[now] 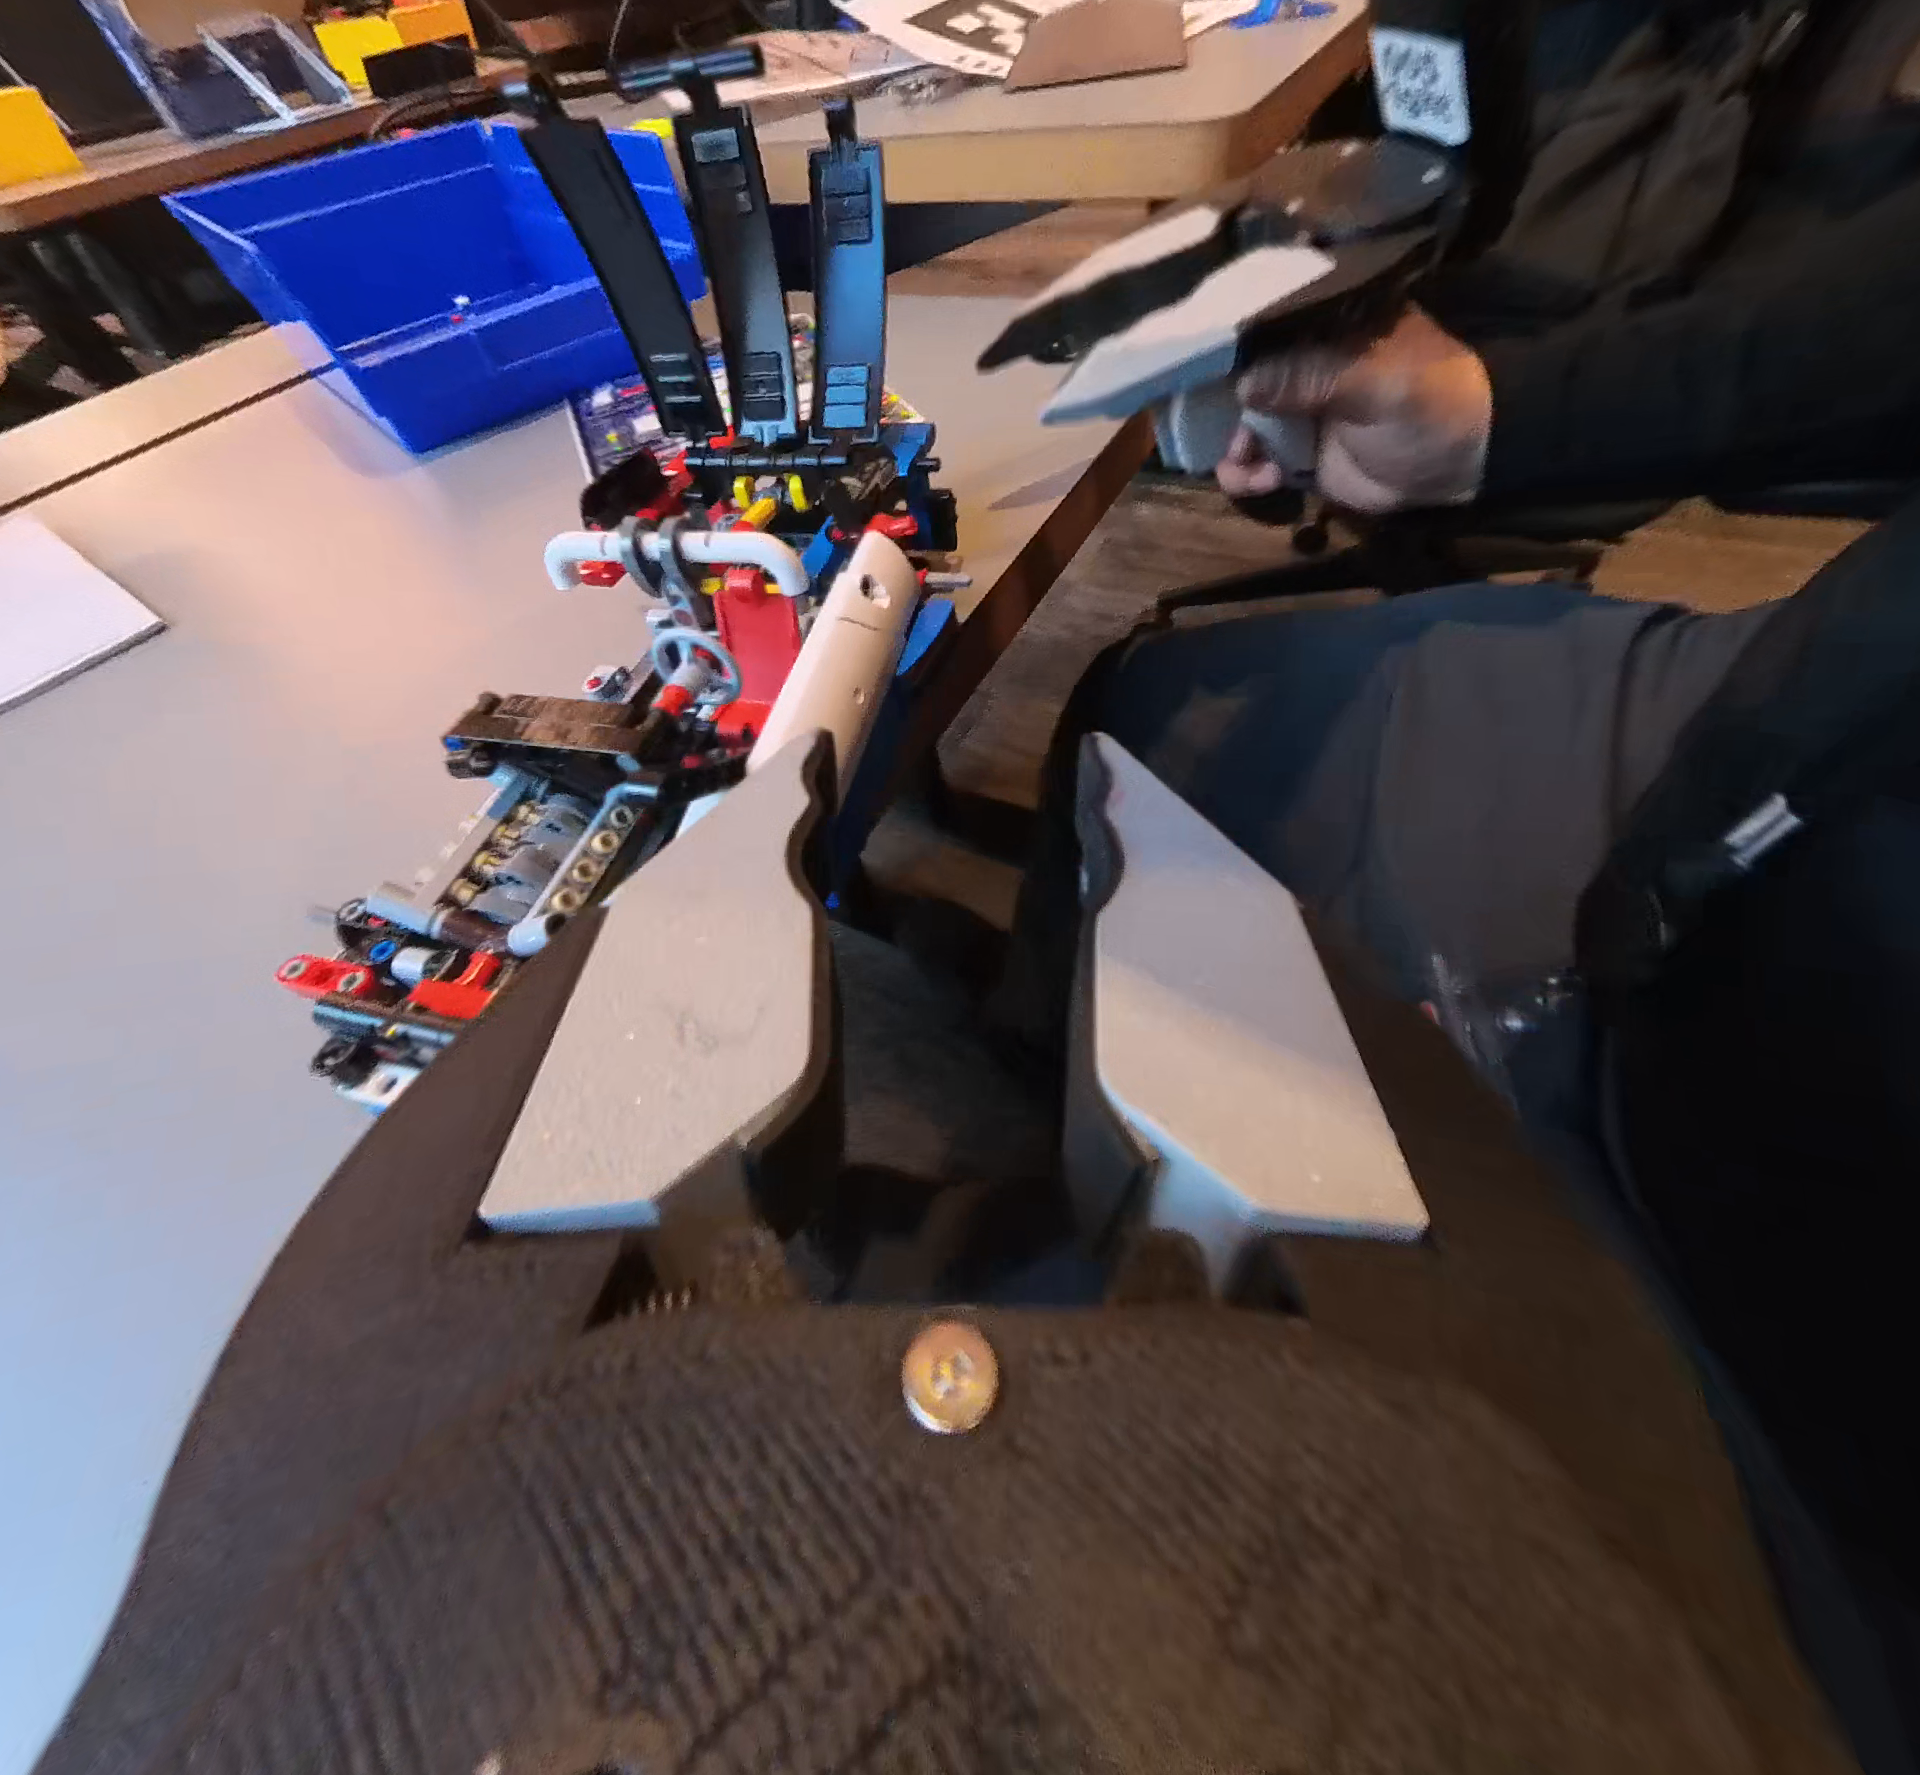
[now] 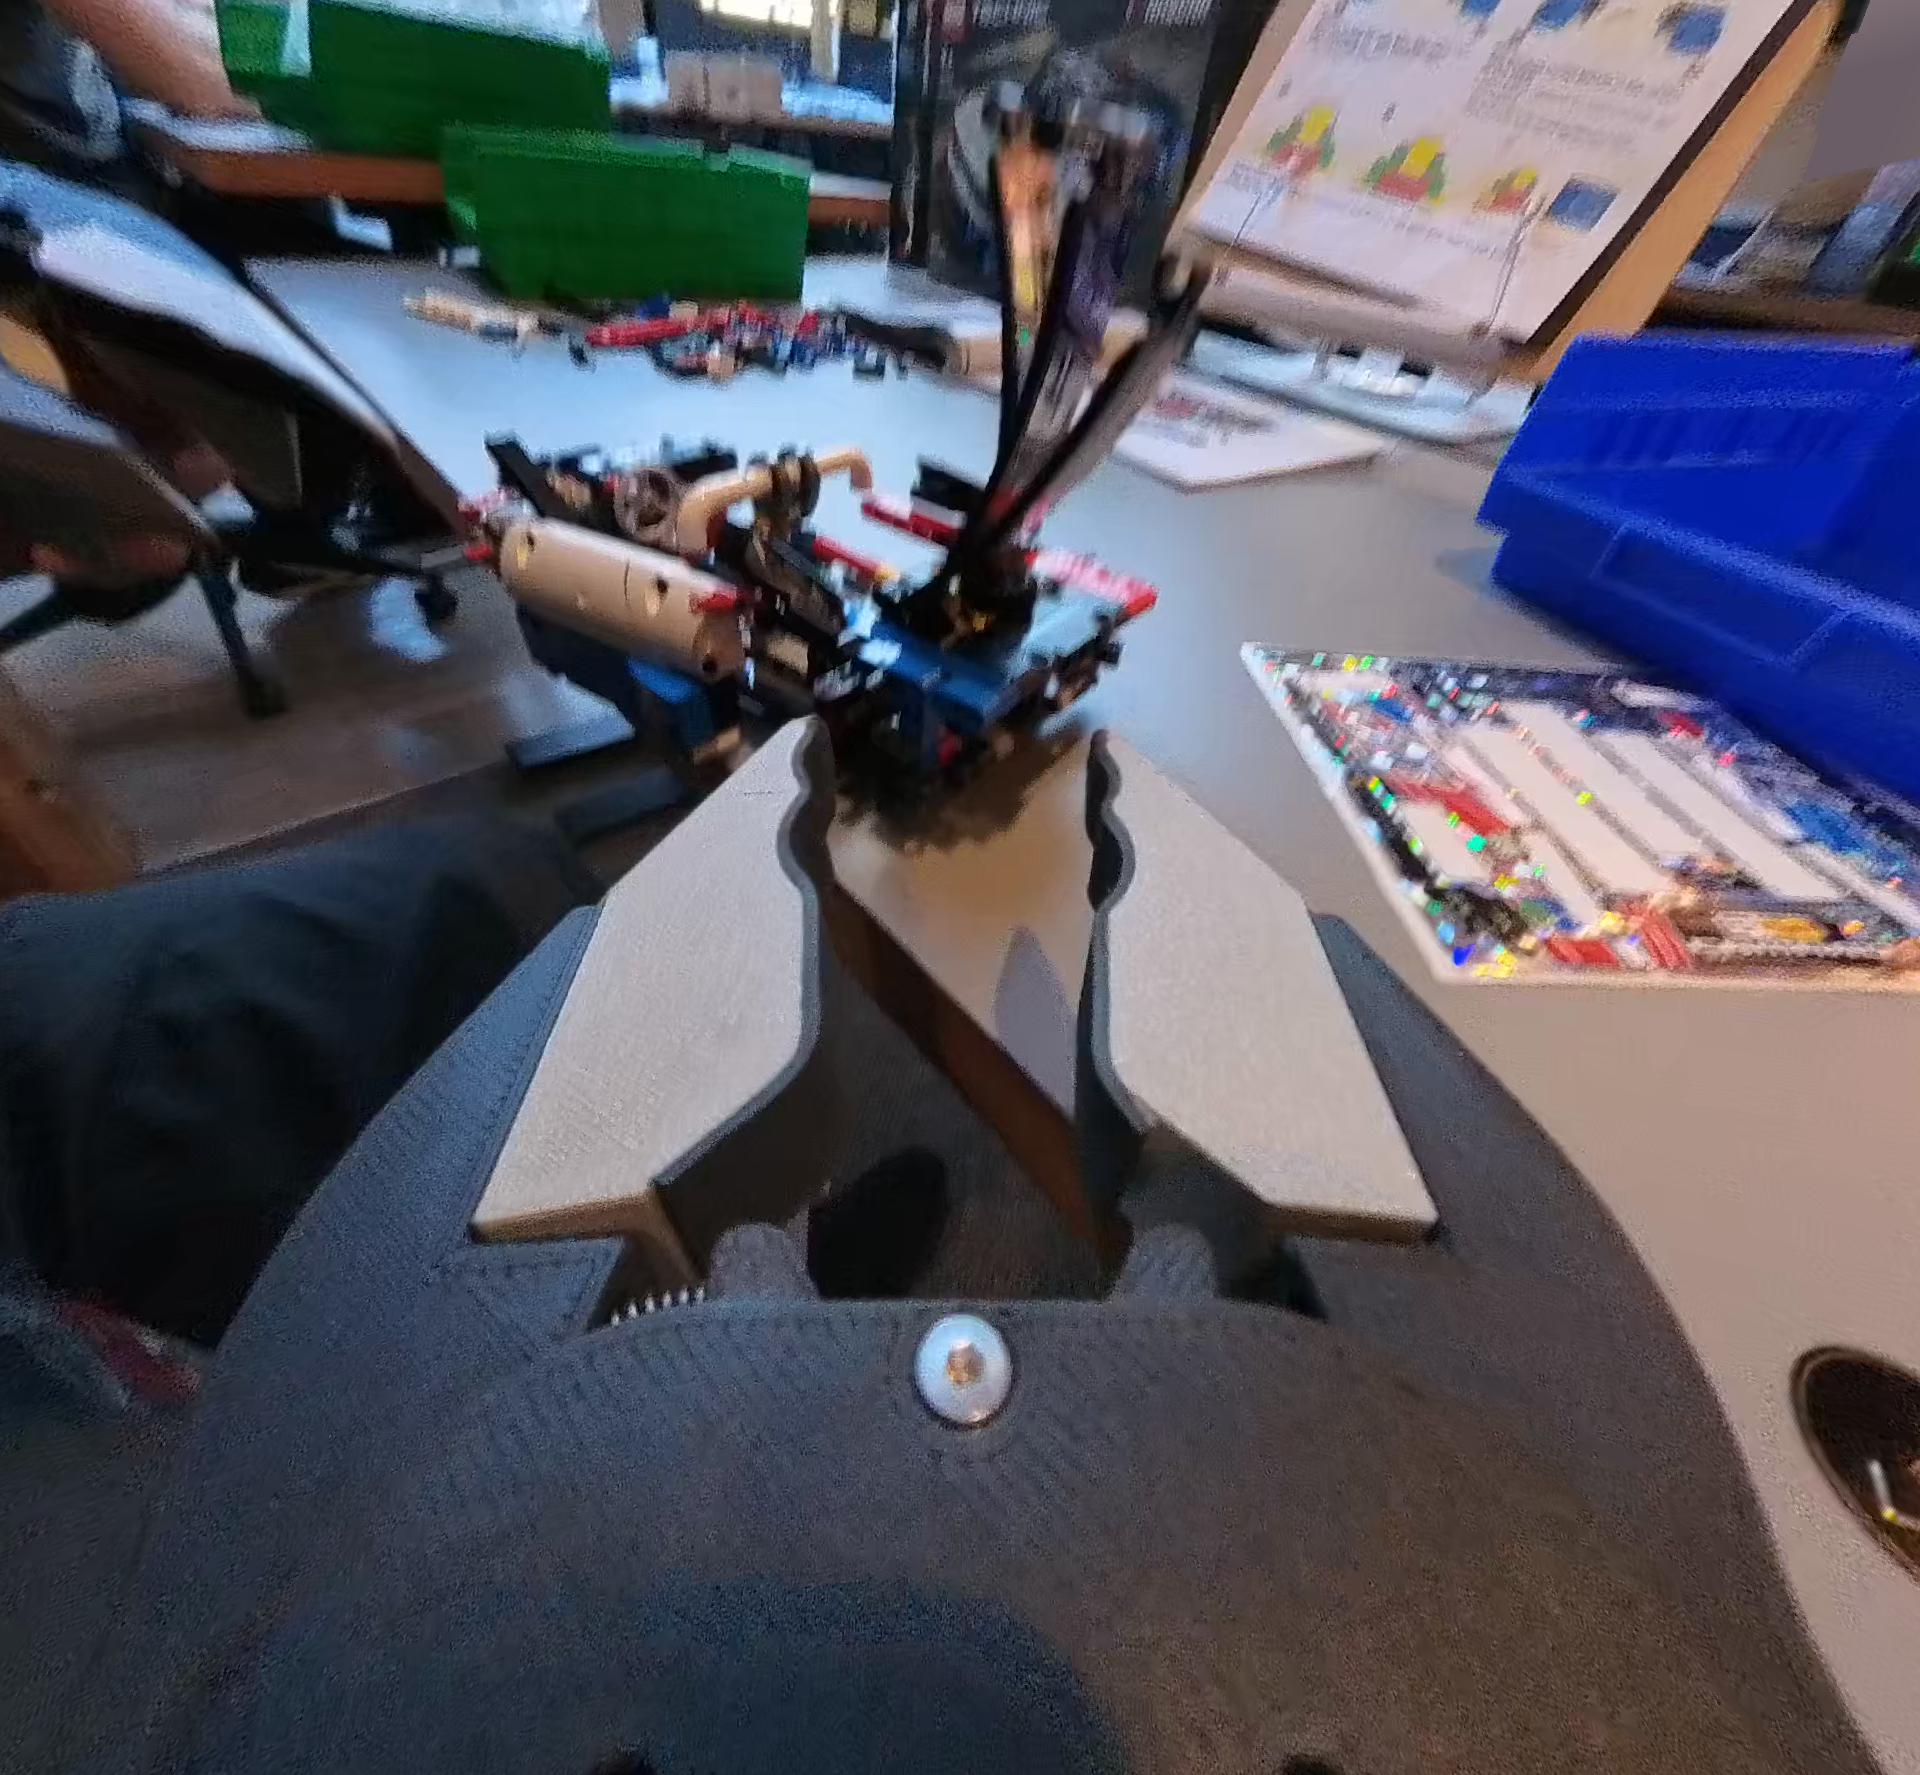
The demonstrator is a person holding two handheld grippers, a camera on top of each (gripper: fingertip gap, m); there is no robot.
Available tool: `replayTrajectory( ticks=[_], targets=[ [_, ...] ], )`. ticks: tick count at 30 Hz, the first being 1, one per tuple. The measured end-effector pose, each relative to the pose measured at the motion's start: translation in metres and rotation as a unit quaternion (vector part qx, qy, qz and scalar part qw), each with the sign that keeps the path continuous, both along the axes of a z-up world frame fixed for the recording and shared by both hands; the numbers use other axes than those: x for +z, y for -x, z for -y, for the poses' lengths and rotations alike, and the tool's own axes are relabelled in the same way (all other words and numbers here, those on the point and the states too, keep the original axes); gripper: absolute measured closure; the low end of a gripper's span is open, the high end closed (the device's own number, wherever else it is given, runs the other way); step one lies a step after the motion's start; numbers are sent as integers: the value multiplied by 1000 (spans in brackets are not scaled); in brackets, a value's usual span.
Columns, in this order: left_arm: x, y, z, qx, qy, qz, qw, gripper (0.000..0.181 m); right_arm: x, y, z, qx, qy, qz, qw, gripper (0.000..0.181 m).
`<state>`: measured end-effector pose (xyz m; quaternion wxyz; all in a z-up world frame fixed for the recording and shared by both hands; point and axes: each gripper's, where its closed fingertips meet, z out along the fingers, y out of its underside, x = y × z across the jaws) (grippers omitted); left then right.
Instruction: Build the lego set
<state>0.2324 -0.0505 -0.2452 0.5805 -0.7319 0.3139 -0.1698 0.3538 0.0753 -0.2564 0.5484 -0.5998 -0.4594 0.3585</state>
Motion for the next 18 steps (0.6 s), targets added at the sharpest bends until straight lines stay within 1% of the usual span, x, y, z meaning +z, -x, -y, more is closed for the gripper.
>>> replayTrajectory(
  ticks=[2, 5, 7, 10, 13, 18],
  targets=[
    [-2, -3, 1, -6, 6, -1, 1000, 138, -7, -3, 0, 3, -4, 22, 1000, 133],
    [0, -8, 3, -10, 0, 0, 1000, 140, -2, -9, -6, -3, -22, 28, 999, 132],
    [0, -13, 5, -16, 2, 2, 1000, 141, -4, -13, -9, -7, -14, 31, 999, 133],
    [-7, -21, 7, -31, 26, 4, 999, 140, -14, -22, -14, -15, 4, 52, 999, 132],
    [-5, -31, 11, -44, 30, 14, 998, 143, -20, -30, -16, -20, 10, 65, 998, 131],
    [-8, -28, 7, -24, 19, -13, 999, 149, -19, -38, -21, -27, 13, 60, 998, 136]
  ],
)
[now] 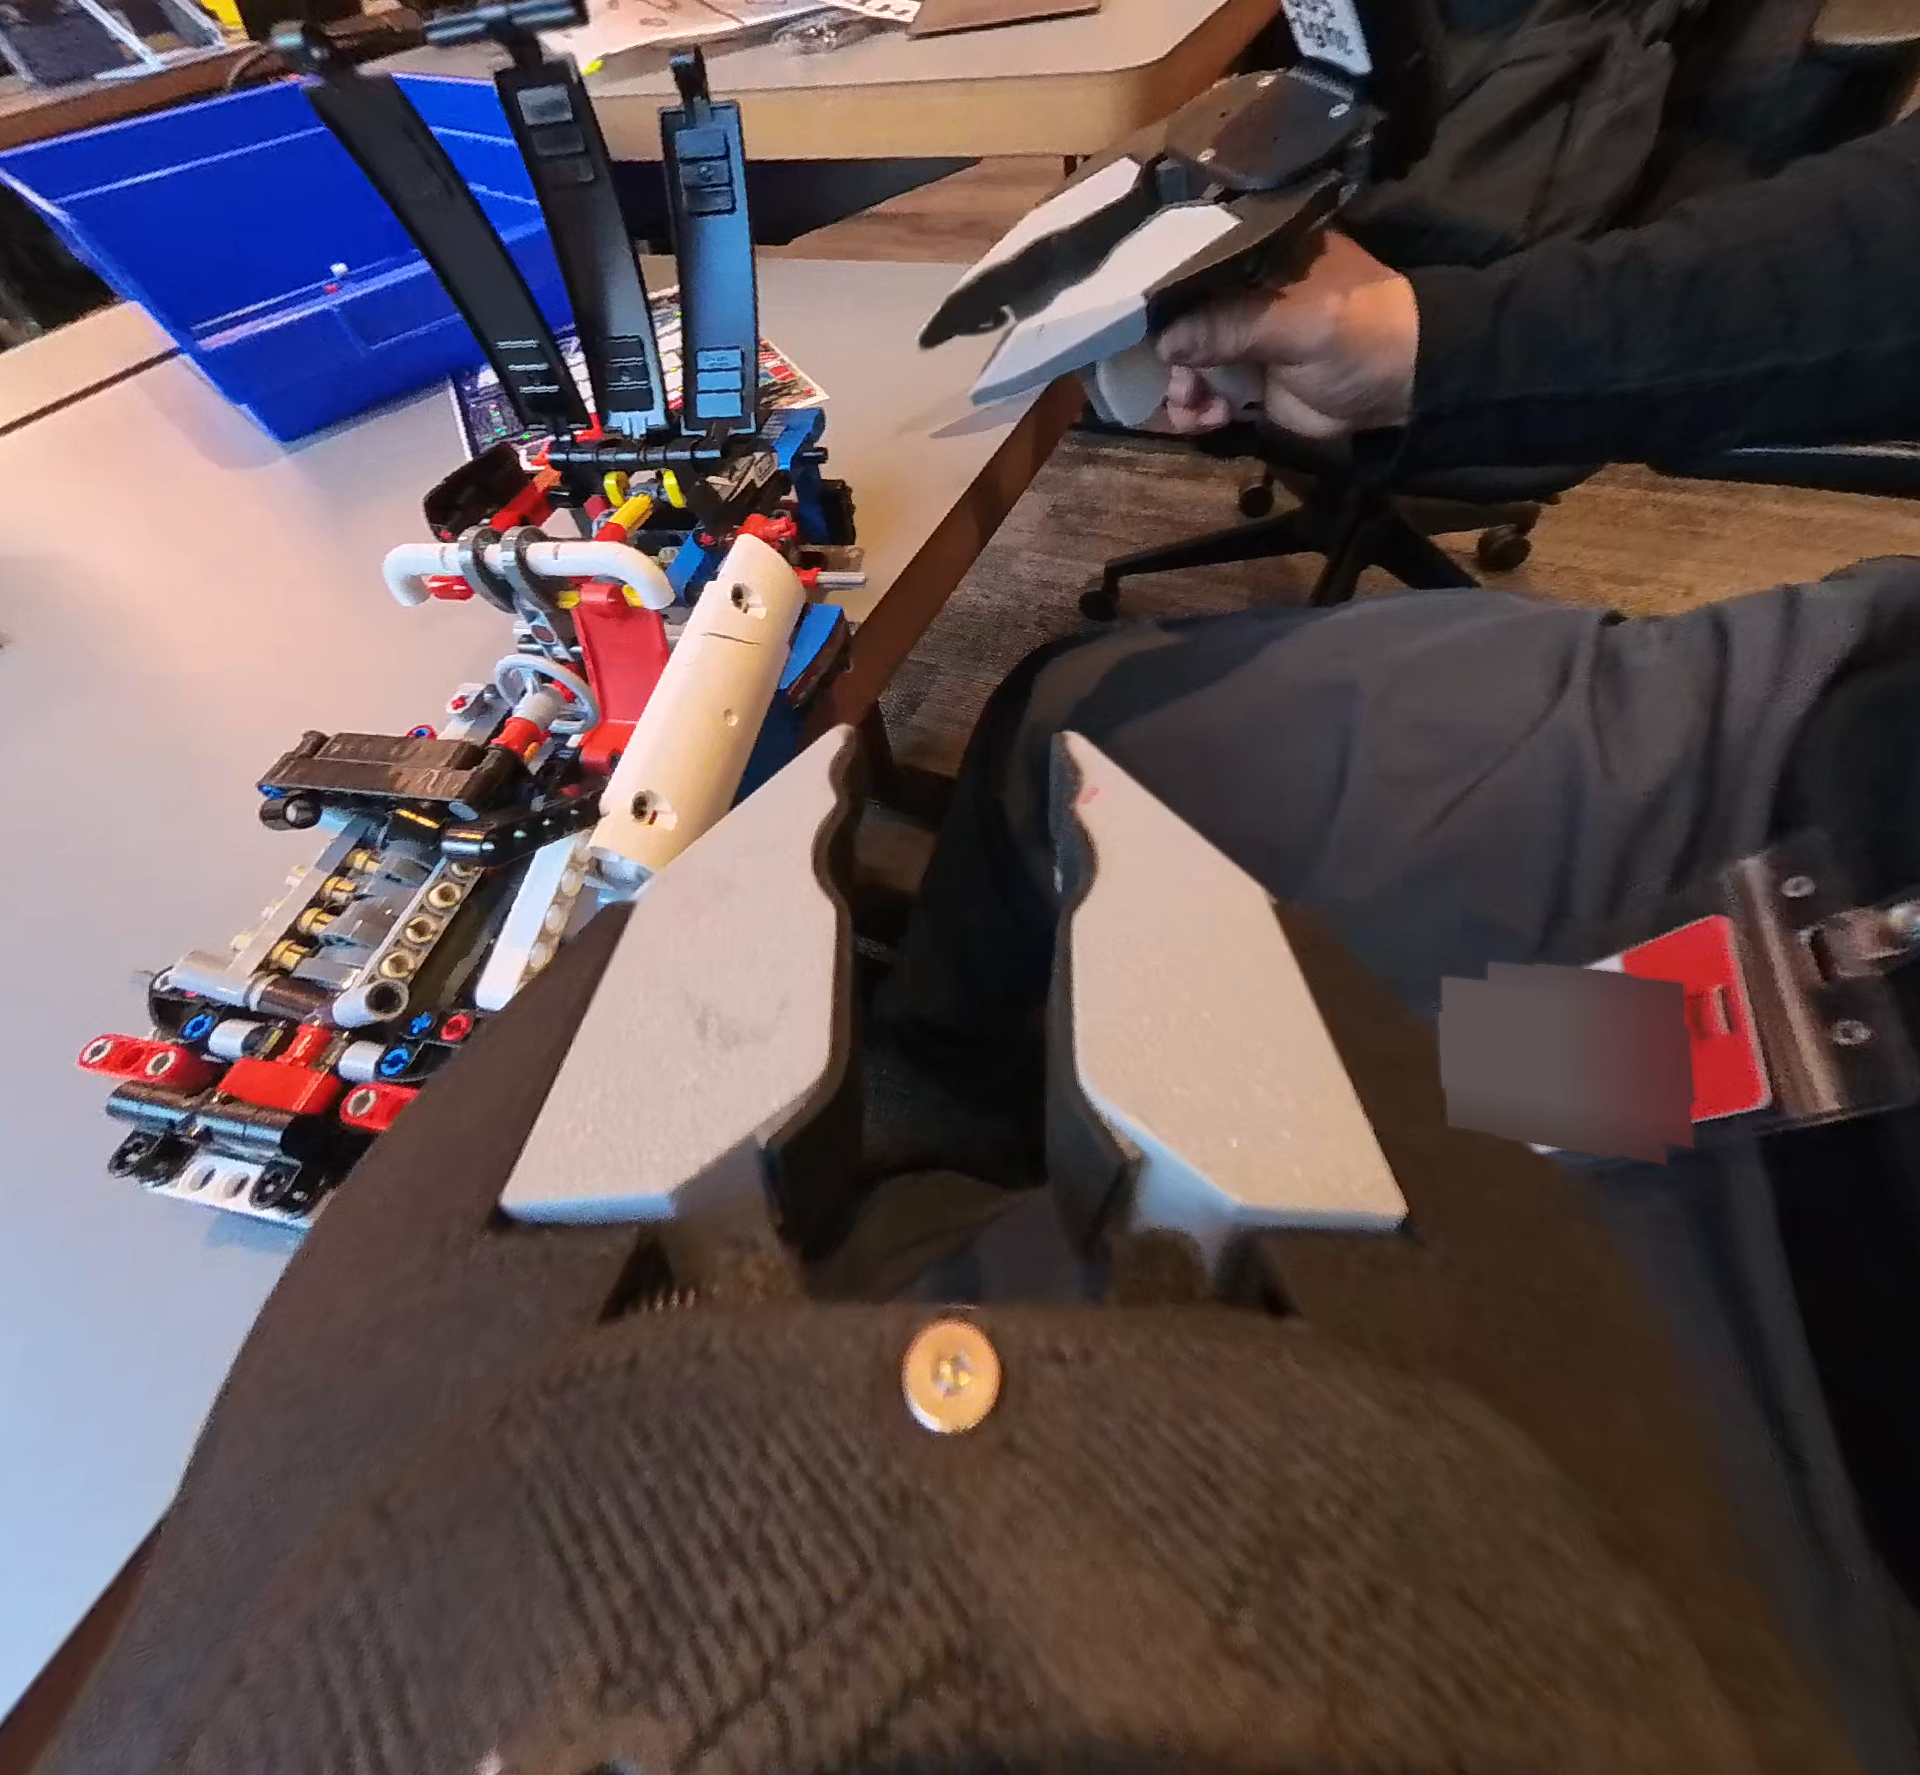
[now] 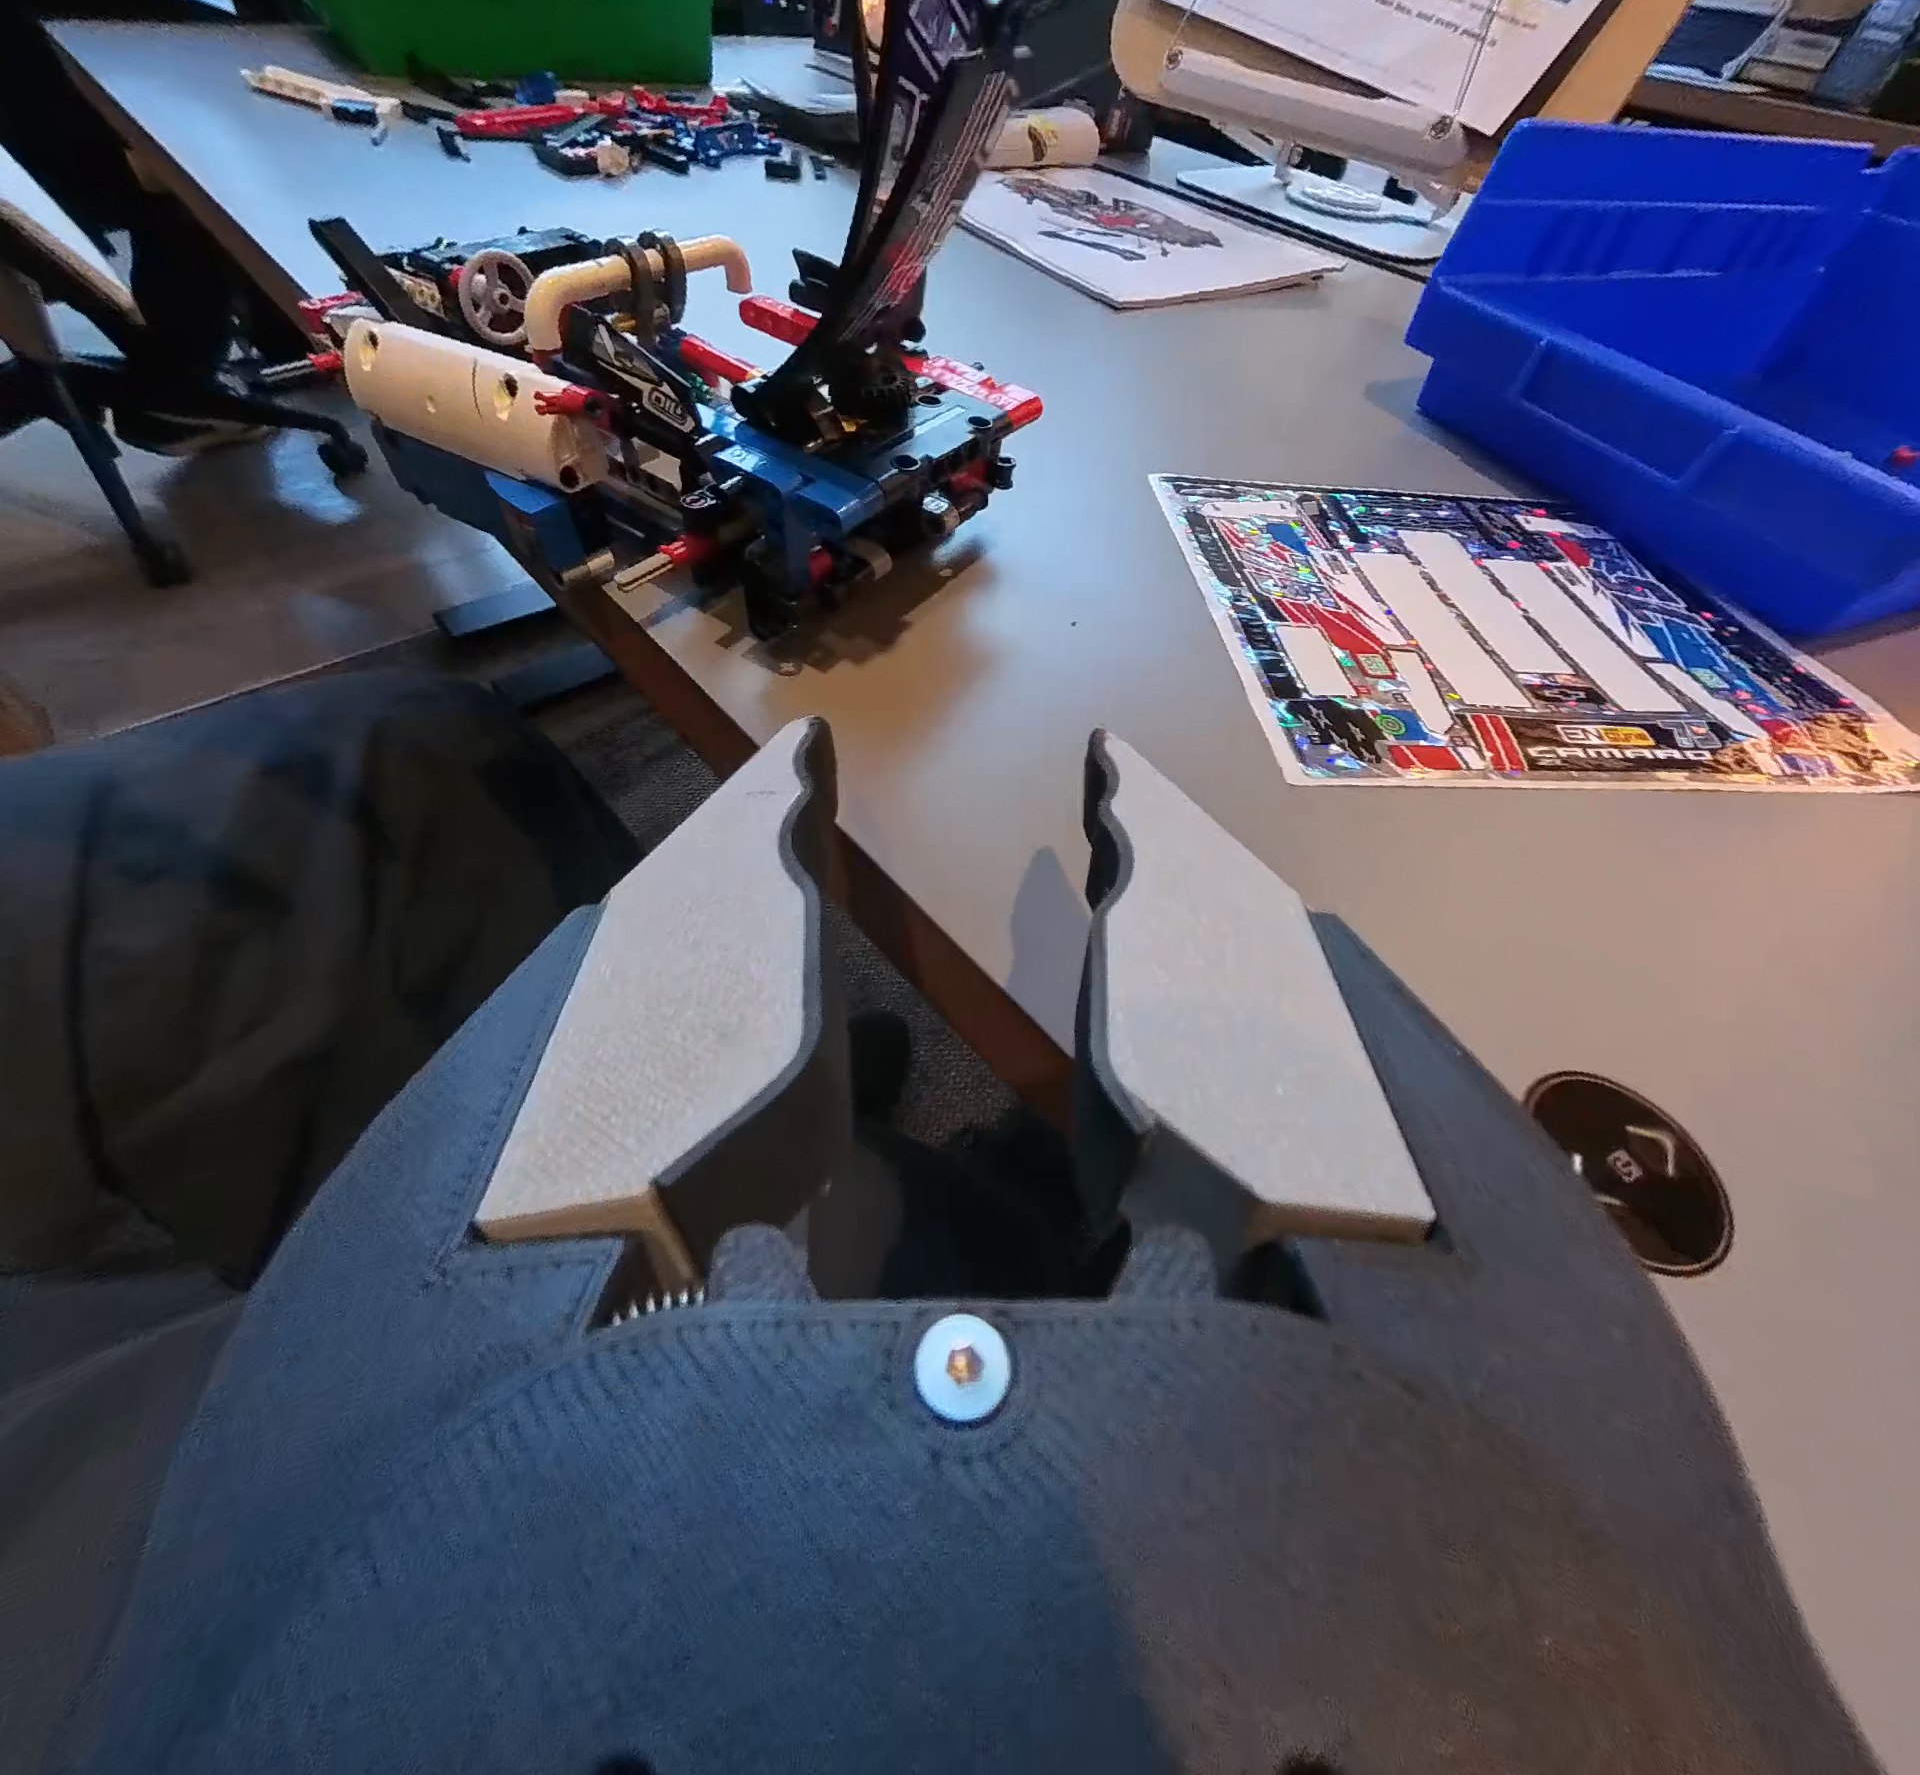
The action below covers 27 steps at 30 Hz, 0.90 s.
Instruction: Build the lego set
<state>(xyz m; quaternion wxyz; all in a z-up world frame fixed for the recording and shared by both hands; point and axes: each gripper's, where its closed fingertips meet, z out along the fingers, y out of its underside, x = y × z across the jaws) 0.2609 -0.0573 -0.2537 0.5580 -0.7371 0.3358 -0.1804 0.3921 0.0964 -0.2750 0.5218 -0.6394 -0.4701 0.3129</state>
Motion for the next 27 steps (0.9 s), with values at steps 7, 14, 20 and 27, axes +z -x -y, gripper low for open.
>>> replayTrajectory(
  ticks=[7, 14, 20, 27],
  targets=[
    [-8, 25, -8, 48, 28, 26, 998, 148, 10, 1, -1, 22, -6, -17, 1000, 136],
    [-13, 50, 0, 89, 44, 43, 994, 143, 23, 20, 3, 54, -11, -48, 997, 139],
    [-7, 67, 19, 110, 34, 43, 992, 143, 35, 49, 14, 96, -1, -79, 992, 139],
    [3, 73, 25, 112, 27, 75, 990, 144, 22, 66, 15, 131, 7, -72, 989, 132]
  ],
)
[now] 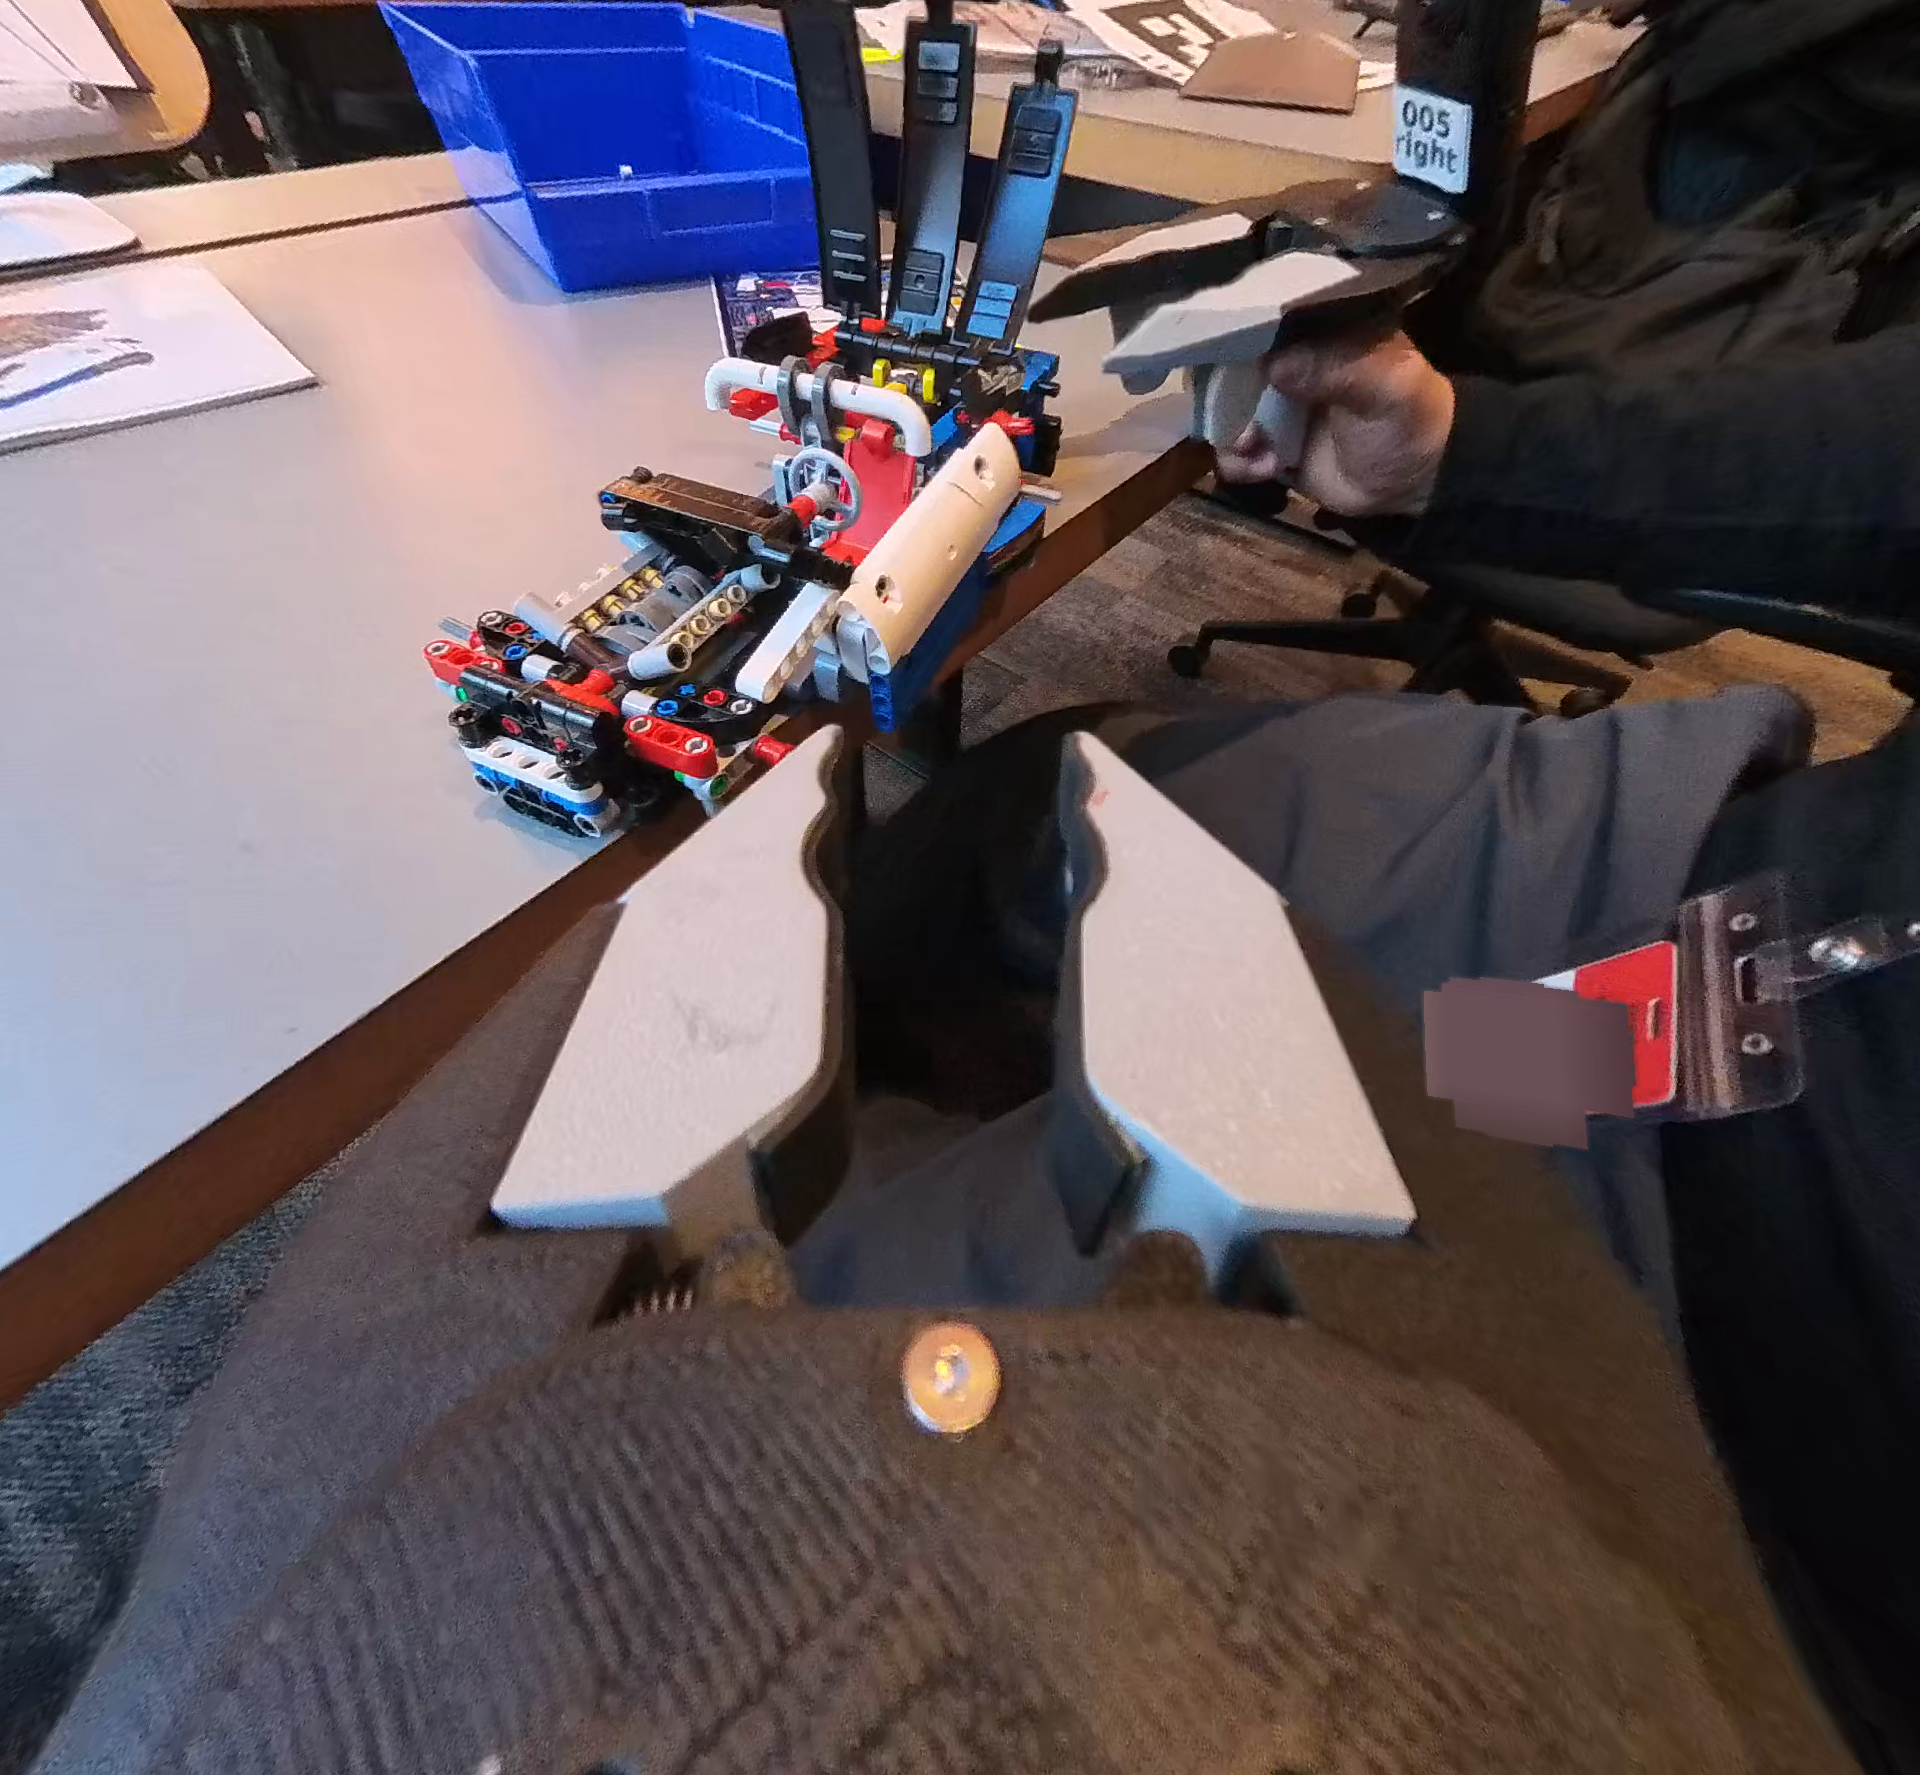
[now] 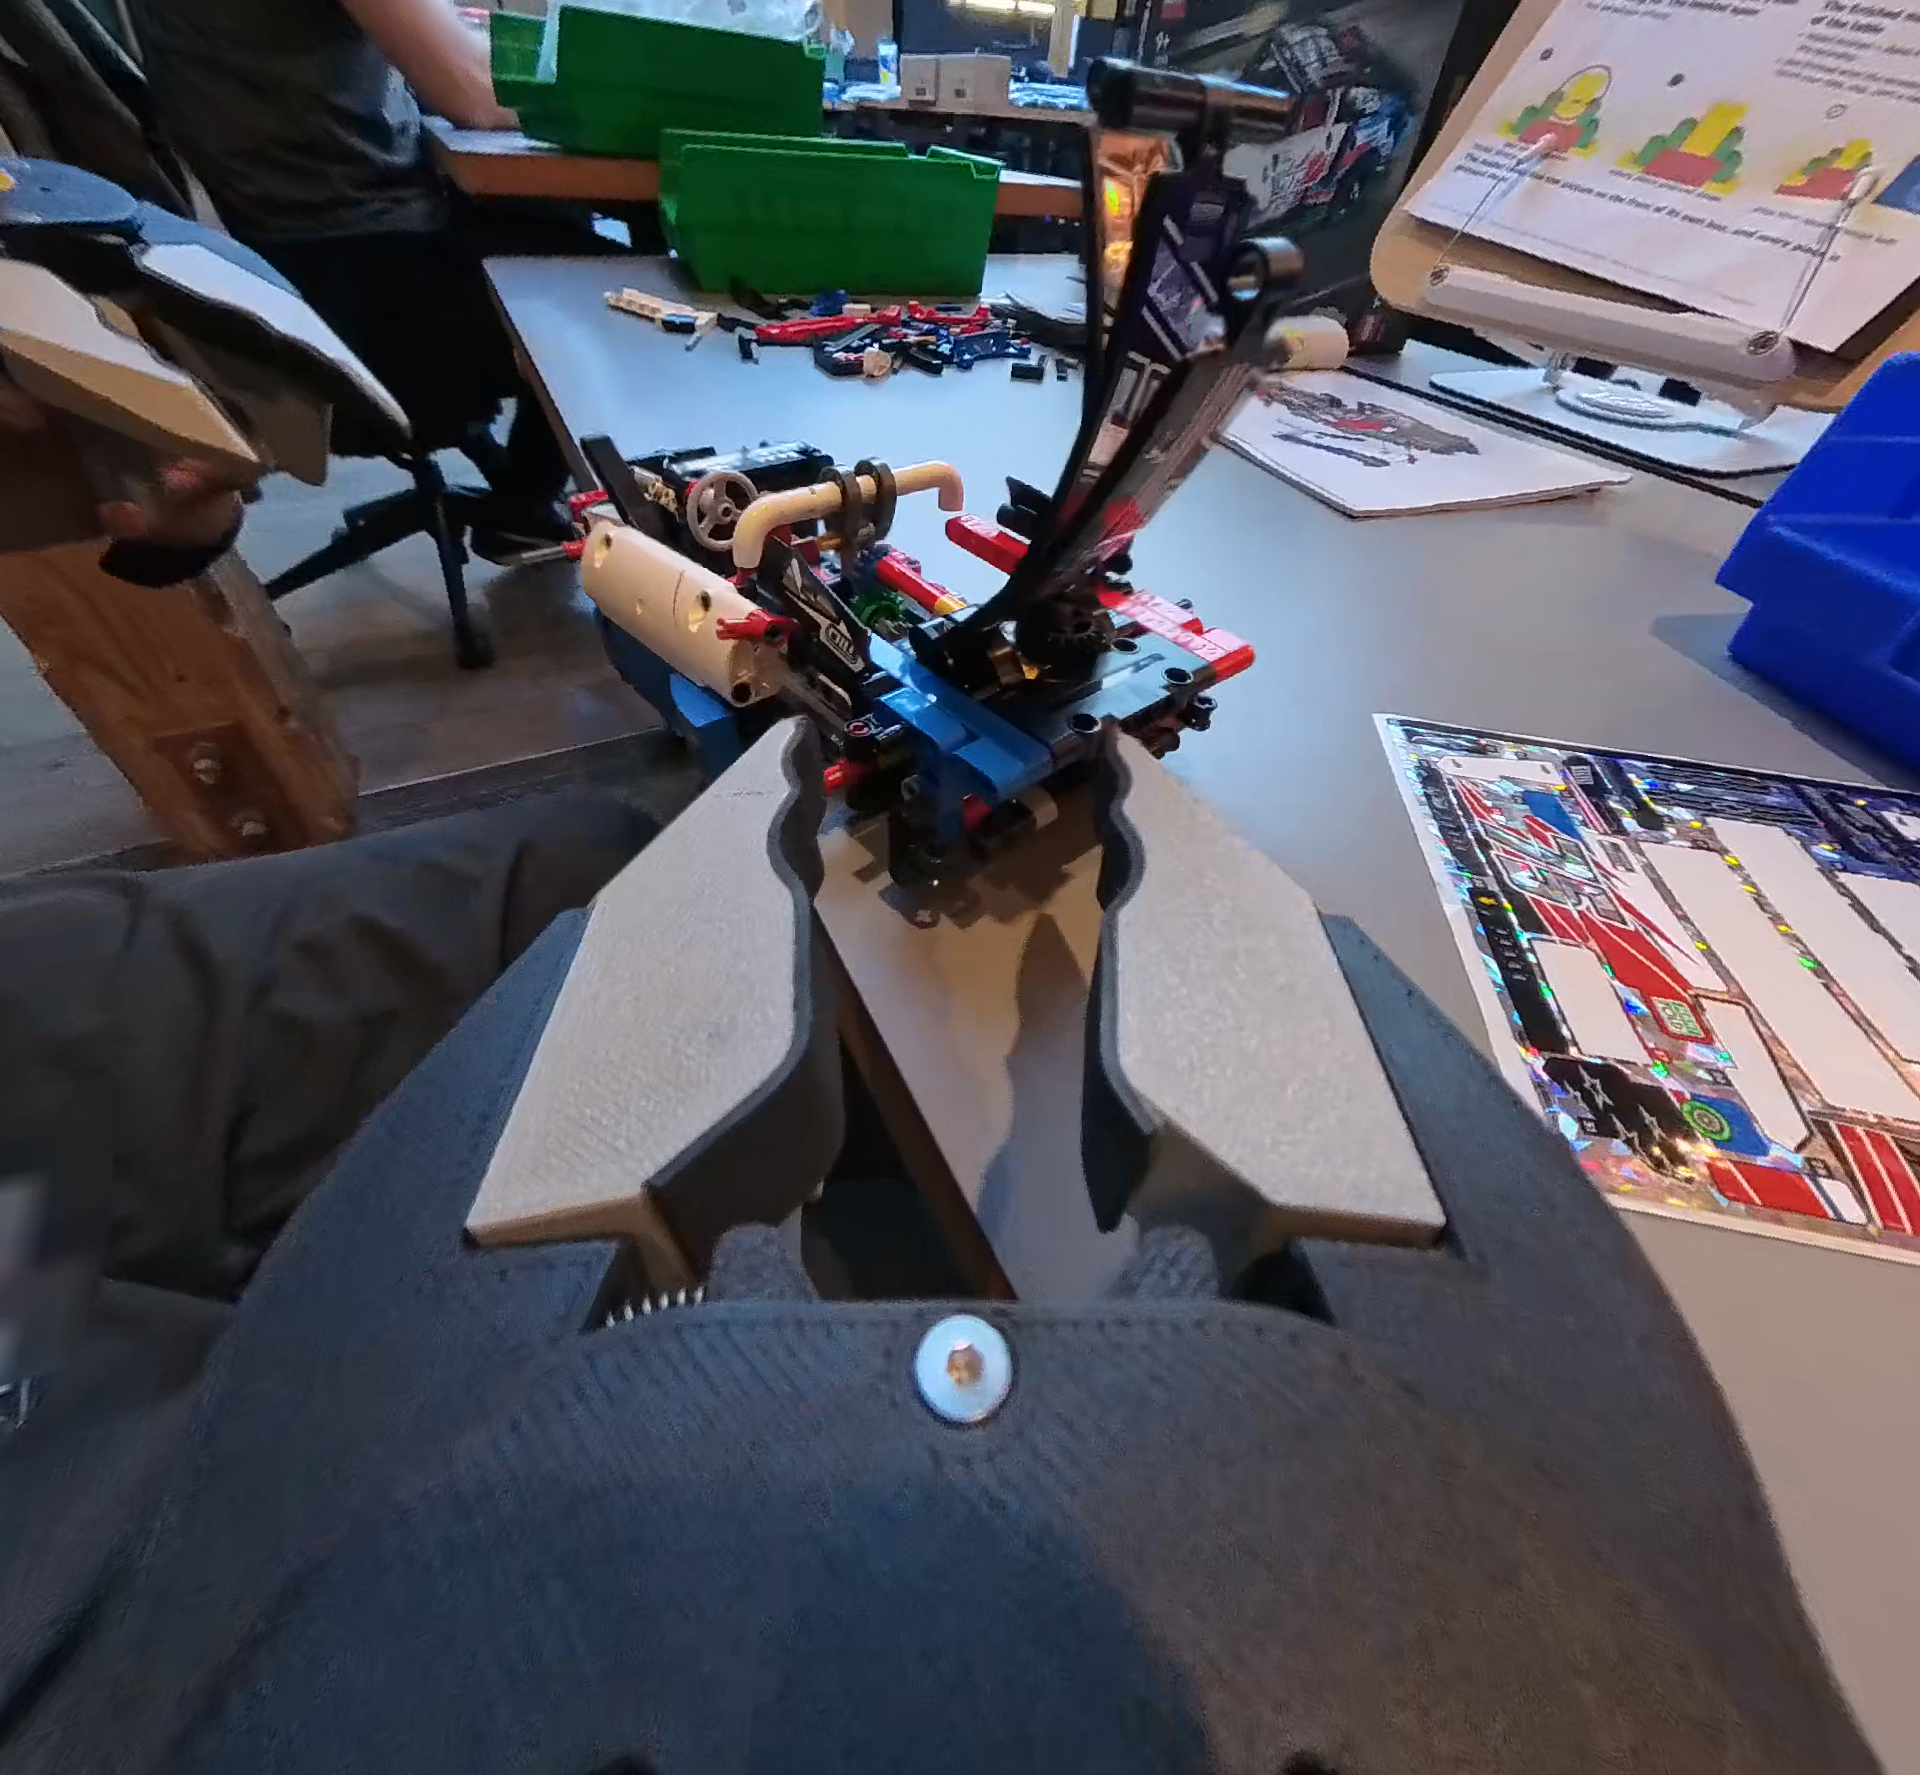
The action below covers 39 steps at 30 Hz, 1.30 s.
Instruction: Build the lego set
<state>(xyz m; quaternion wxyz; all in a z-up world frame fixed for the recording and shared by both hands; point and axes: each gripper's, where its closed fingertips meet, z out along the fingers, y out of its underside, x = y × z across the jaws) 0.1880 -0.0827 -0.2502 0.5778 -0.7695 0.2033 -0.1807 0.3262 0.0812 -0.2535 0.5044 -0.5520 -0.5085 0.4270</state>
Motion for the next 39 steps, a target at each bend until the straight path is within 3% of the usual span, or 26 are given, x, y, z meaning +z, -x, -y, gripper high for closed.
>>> replayTrajectory(
  ticks=[17, 39],
  targets=[
    [-4, -16, 4, -34, 27, 35, 998, 143, 3, -1, 2, 28, 30, -16, 999, 148],
    [0, -15, 6, -35, 34, 60, 997, 144, 14, -8, 0, 19, 4, -12, 1000, 146]
  ],
)
